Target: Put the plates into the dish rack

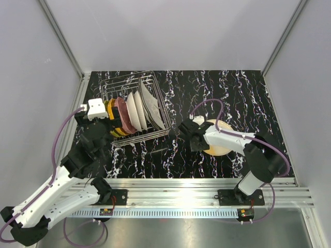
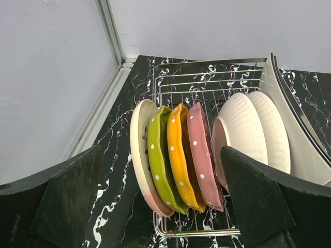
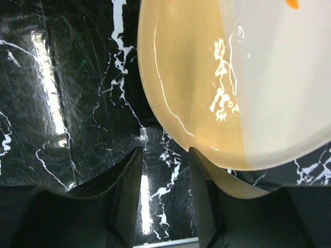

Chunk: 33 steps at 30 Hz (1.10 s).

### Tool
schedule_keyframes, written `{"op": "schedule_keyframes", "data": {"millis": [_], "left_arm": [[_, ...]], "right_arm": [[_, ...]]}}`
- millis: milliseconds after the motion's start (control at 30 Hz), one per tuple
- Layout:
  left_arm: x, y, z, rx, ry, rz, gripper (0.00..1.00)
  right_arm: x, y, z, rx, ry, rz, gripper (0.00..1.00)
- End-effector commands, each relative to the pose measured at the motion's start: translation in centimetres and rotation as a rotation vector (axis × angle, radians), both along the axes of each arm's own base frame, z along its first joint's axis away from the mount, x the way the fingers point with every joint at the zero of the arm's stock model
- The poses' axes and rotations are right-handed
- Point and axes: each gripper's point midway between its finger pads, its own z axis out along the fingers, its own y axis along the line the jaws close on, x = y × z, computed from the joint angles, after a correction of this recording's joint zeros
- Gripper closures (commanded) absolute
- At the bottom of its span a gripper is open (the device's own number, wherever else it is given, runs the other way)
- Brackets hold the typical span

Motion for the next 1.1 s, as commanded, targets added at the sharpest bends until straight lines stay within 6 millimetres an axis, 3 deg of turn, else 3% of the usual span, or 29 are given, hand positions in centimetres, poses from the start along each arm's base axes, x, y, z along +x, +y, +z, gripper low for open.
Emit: {"op": "schedule_keyframes", "data": {"millis": [0,333,467,667,1067], "left_arm": [[0.1,-0.3,1.7,-0.053,-0.038,-0.016,0.01],[0.1,-0.4,1.8,-0.057,-0.037,-0.022,0.01],[0.1,-0.5,1.7,-0.056,-0.035,-0.026,0.01],[0.1,-0.5,1.7,-0.059,-0.036,-0.026,0.01],[0.1,-0.5,1.6,-0.056,-0.035,-0.024,0.01]], "right_arm": [[1.9,1.0,0.0,0.009,-0.068,-0.003,0.54],[2.0,0.8,-1.9,0.051,-0.03,0.011,0.6],[2.2,0.9,-1.6,0.058,-0.043,0.026,0.6],[2.8,1.3,0.6,0.103,-0.101,0.04,0.62],[3.0,0.6,0.0,0.125,-0.094,0.031,0.61]]}}
